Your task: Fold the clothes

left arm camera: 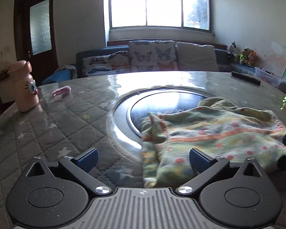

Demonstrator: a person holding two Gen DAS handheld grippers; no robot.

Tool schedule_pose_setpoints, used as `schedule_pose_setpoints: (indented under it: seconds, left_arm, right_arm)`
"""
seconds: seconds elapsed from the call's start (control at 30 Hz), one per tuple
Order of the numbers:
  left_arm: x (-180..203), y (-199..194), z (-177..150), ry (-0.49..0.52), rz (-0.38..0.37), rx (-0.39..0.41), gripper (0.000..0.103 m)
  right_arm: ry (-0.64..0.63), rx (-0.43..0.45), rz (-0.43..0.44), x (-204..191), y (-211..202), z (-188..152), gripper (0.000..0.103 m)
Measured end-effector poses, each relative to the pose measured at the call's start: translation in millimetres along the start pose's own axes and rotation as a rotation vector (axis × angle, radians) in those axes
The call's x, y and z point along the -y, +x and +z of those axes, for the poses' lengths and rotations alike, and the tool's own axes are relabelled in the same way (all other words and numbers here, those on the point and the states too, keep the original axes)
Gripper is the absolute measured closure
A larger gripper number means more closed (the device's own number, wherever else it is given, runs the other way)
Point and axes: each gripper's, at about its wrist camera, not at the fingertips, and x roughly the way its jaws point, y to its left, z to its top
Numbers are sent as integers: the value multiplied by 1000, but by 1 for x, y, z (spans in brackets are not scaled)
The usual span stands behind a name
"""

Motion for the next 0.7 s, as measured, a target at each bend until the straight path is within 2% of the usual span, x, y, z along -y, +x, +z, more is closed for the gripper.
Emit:
schedule_pose_setpoints:
  seconds: [0.1,0.2,0.3,0.53,0.7]
  left_arm:
    - [-5,4,-3,-15,12,-27,0]
    - [-7,5,-3,-24,9,-36,0]
    - [-8,6,-4,-33,7,-46,0]
    - [-12,8,-4,-54,0,-67,0]
    - [-12,10,-3,-58,-2,-76,0]
  right_arm:
    - [-20,-15,40,-9,8,1,17]
    - [-45,-65,35,-14,20,-4,16]
    - [-51,-58,34,-13,11,-7,16]
    - [57,-39,-59,21,-10,-12,14]
    - [75,-40,-65,33,-19,-14,13]
